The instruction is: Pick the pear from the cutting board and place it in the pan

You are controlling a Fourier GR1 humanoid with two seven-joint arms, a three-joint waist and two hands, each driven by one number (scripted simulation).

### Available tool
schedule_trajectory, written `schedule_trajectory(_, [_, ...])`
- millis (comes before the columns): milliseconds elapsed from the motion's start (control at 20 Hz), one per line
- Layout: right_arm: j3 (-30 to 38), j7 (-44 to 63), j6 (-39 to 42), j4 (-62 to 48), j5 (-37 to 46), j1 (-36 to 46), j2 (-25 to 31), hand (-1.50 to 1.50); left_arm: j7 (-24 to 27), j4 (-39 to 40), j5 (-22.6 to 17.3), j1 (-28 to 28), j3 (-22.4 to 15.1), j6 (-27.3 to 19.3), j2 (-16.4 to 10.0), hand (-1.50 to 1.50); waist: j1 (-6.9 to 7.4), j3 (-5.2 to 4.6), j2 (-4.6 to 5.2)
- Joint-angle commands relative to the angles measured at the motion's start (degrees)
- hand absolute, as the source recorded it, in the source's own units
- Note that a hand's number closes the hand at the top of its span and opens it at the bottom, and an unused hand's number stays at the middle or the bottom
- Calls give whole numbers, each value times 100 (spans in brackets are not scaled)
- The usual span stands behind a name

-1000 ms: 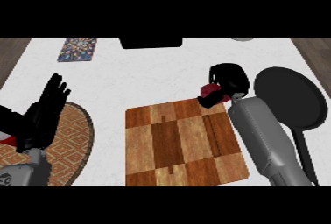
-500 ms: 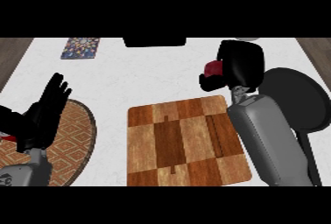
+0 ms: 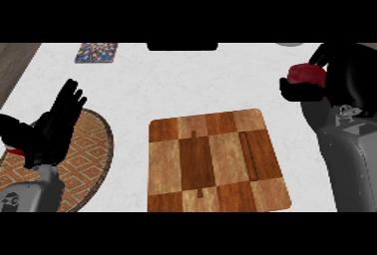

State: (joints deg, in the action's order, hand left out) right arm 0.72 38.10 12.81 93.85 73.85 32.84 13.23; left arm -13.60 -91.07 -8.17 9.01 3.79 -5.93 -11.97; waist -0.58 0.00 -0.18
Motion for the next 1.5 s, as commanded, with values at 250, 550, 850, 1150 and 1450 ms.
schedule_trajectory(250, [1533,-1294,-849,-316,-979,-710,1002,150,92,1,-78,-111,137,231,-54,0,54,3,17])
schedule_trajectory(550, [2184,-2631,-1886,-2357,-1455,-532,1514,150,-145,-238,-27,-70,40,172,37,0,111,5,36])
schedule_trajectory(850, [2422,-4073,-2544,-3964,-2040,-352,1623,150,51,32,208,126,-57,42,188,0,124,8,51])
schedule_trajectory(1150, [2390,-4396,-3517,-6117,-1497,342,1810,150,-301,-314,294,169,-292,-113,393,0,247,15,85])
schedule_trajectory(1450, [3040,-4143,-2949,-7118,-2132,590,2065,-150,-155,15,208,386,-99,70,223,0,235,22,111])
